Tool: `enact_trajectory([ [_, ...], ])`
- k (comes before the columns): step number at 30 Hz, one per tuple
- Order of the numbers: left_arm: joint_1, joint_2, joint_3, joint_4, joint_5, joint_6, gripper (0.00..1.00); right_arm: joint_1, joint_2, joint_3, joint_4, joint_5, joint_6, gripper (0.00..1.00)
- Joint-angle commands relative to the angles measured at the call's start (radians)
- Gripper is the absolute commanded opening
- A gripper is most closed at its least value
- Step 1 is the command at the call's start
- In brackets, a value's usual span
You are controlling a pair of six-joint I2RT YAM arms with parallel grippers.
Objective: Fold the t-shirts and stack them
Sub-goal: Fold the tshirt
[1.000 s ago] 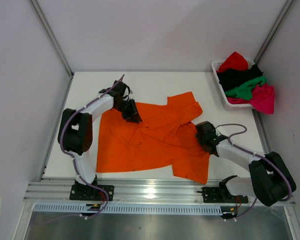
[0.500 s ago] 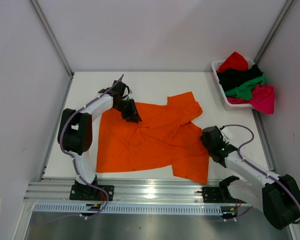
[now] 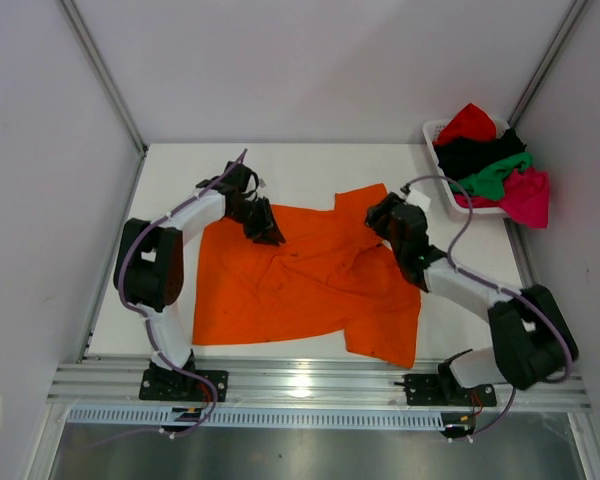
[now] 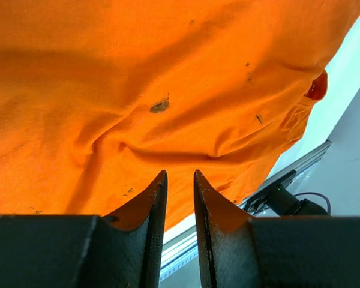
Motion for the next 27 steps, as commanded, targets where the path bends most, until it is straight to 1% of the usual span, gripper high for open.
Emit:
enact_trajectory([
  [1,-0.013,-0.063,-0.001,0.025,0.020,-0.012,0.27,-0.012,0.193,0.172,0.126,-0.086,-0.096,0.61],
  [3,-0.017,-0.066,-0.001,0.016,0.011,-0.011,0.27,-0.017,0.275,0.243,0.132,-0.138,-0.097,0.60],
  [4,-0.022,-0.070,-0.001,0.013,0.003,-0.009,0.27,-0.018,0.345,0.303,0.137,-0.147,-0.094,0.60],
  [7,-0.027,-0.086,-0.004,0.008,-0.003,-0.009,0.27,-0.018,0.432,0.401,0.142,-0.173,-0.090,0.60],
  [8,-0.027,-0.089,-0.006,0.008,-0.006,-0.011,0.27,-0.018,0.482,0.424,0.138,-0.178,-0.088,0.60],
  [11,-0.033,-0.110,-0.009,0.005,-0.012,-0.009,0.27,-0.026,0.569,0.514,0.105,-0.187,-0.071,0.60],
  [19,-0.039,-0.173,-0.041,0.007,-0.017,-0.019,0.27,-0.035,0.715,0.677,0.034,-0.201,-0.071,0.60],
  [24,-0.057,-0.231,-0.075,0.025,0.005,-0.039,0.27,-0.051,0.789,0.771,-0.035,-0.160,-0.032,0.60],
  [27,-0.063,-0.257,-0.075,0.014,-0.001,-0.039,0.27,-0.060,0.832,0.840,-0.156,-0.102,0.031,0.60],
])
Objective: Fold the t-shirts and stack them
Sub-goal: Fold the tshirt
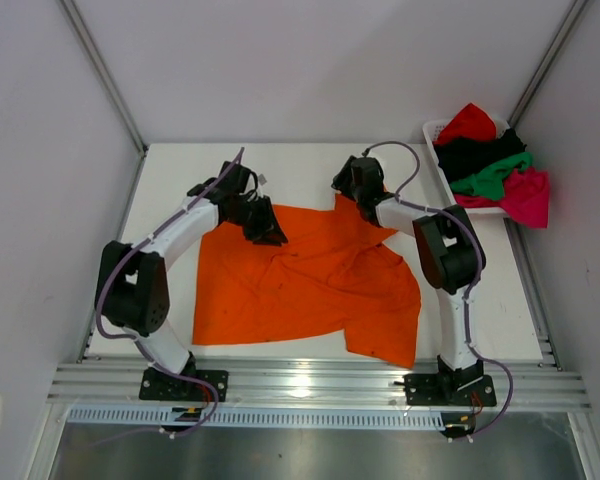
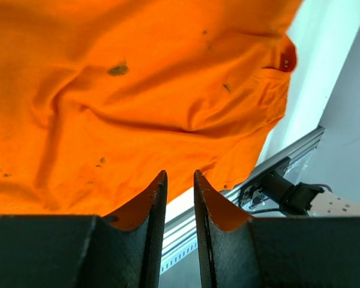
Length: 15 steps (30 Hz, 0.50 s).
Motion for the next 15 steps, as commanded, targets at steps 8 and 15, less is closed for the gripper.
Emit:
enact_trajectory([
  [8,-0.019,-0.124,0.013,-0.003,0.007,-0.019,0.28,-0.048,0.095,0.150,-0.280,0.116,0.214,0.60],
  [15,-0.031,-0.122,0.030,-0.020,0.004,-0.018,0.27,-0.065,0.126,0.162,-0.341,0.099,0.251,0.60],
])
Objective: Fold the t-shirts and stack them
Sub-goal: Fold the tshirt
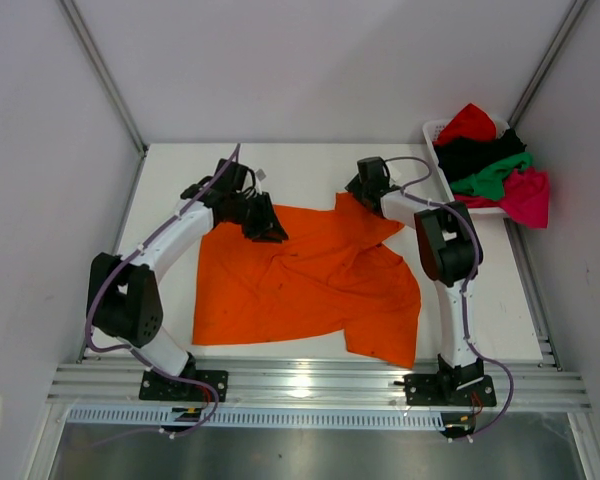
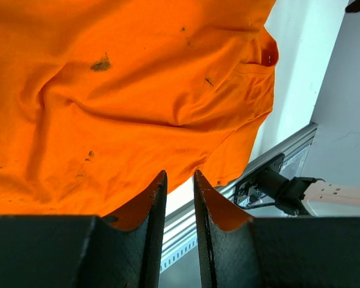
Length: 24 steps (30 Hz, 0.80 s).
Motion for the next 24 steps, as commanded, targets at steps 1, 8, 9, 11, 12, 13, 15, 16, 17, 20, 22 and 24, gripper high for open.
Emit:
enact_trajectory([
  [1,-0.016,-0.037,0.030,-0.014,0.004,-0.012,0.28,-0.009,0.040,0.042,-0.055,0.001,0.041,0.60],
  [8,-0.019,-0.061,0.055,-0.044,-0.012,-0.006,0.28,-0.021,0.109,0.108,-0.050,-0.052,0.043,0.60],
  [9,-0.019,-0.064,0.058,-0.045,-0.013,-0.006,0.28,-0.023,0.117,0.116,-0.032,-0.072,0.038,0.60],
  [11,-0.022,-0.079,0.056,-0.050,-0.012,-0.006,0.28,-0.027,0.149,0.149,-0.022,-0.095,0.034,0.60],
  [12,-0.024,-0.084,0.058,-0.051,-0.013,-0.003,0.28,-0.029,0.161,0.169,-0.025,-0.121,0.031,0.60],
  [13,-0.025,-0.089,0.058,-0.057,-0.016,-0.003,0.28,-0.032,0.189,0.209,-0.032,-0.130,0.032,0.60],
  [15,-0.027,-0.093,0.058,-0.064,-0.024,0.002,0.28,-0.030,0.212,0.243,-0.041,-0.152,0.032,0.60],
  [16,-0.027,-0.098,0.058,-0.071,-0.027,0.002,0.28,-0.029,0.221,0.255,-0.041,-0.160,0.034,0.60],
  [17,-0.027,-0.101,0.059,-0.076,-0.030,0.003,0.28,-0.029,0.233,0.274,-0.036,-0.166,0.032,0.60],
  [20,-0.027,-0.115,0.055,-0.085,-0.036,0.005,0.28,-0.032,0.256,0.298,-0.001,-0.204,0.023,0.60],
  [22,-0.028,-0.122,0.051,-0.091,-0.041,0.008,0.28,-0.030,0.272,0.311,0.042,-0.244,0.014,0.60],
  [24,-0.028,-0.135,0.047,-0.100,-0.055,0.011,0.28,-0.030,0.296,0.346,0.057,-0.273,-0.006,0.60],
])
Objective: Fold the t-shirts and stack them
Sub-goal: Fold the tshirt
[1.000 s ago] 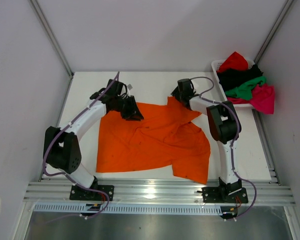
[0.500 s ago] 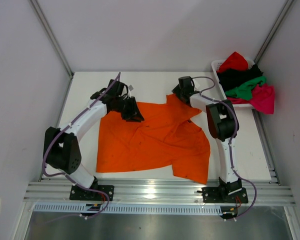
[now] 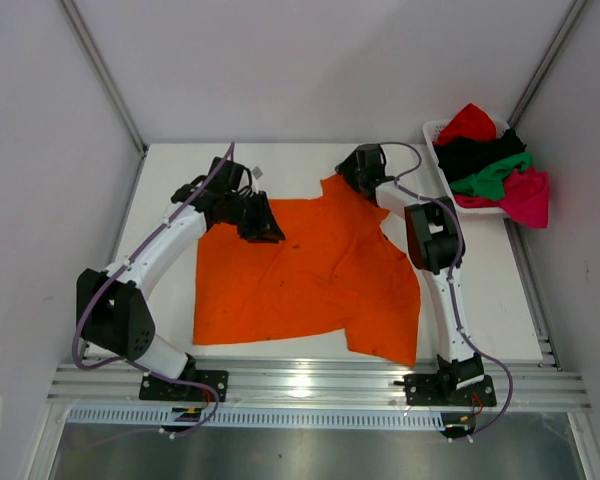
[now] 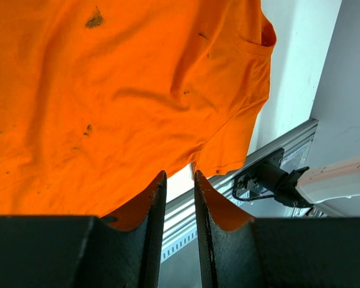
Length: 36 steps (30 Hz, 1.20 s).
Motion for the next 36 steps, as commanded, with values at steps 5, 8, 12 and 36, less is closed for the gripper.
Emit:
enact_trajectory([
  [5,-0.008,-0.070,0.020,-0.039,-0.037,0.023,0.28,0.001,0.107,0.076,0.064,-0.194,-0.072,0.60],
  [8,-0.008,-0.079,0.009,-0.044,-0.045,0.025,0.28,0.004,0.130,0.094,0.098,-0.255,-0.090,0.60],
  [12,-0.008,-0.094,0.002,-0.041,-0.048,0.025,0.28,0.012,0.157,0.131,0.103,-0.309,-0.134,0.61],
  [36,-0.020,-0.144,-0.096,-0.007,-0.045,0.017,0.29,0.030,0.236,0.341,0.071,-0.509,-0.256,0.62],
])
